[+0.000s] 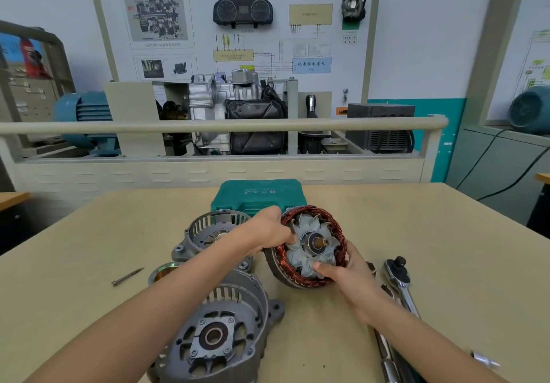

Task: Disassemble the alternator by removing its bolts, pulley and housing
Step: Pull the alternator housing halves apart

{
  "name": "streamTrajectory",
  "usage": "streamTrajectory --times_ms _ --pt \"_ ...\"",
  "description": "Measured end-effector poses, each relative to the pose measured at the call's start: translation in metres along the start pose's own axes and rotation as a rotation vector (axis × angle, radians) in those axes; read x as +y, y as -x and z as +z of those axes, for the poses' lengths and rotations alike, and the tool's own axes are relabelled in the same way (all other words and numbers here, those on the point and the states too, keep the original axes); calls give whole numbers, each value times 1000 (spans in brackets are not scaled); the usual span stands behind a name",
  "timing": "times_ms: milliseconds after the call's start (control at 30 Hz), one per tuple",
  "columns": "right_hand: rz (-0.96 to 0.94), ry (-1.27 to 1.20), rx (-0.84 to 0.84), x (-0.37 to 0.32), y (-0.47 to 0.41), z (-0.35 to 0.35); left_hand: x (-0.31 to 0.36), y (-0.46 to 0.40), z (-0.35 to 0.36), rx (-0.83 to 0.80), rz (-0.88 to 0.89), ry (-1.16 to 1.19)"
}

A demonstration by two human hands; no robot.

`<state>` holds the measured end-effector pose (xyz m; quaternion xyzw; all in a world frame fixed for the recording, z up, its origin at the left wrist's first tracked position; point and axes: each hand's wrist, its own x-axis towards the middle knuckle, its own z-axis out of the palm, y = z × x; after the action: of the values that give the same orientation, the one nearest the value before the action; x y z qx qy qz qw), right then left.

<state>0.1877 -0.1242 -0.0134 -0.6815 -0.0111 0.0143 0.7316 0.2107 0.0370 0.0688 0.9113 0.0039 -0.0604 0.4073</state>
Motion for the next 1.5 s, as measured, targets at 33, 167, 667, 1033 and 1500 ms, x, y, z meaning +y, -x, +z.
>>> streamTrajectory --times_ms 33,167,667,1033,1500 --pt "-29 11 11 0 2 2 -1 0 -2 -4 25 -3" --pt "-117 133 107 1 3 14 -5 -2 -15 -122 122 -16" --pt "-6 378 -20 -38 -18 38 -30 -9 -49 -252 -43 -27" --pt "286 342 -103 -57 -27 13 -13 -24 -37 -72 -57 -4" --pt "290 401 -91 -50 -42 2 -1 -27 -26 -38 -162 37"
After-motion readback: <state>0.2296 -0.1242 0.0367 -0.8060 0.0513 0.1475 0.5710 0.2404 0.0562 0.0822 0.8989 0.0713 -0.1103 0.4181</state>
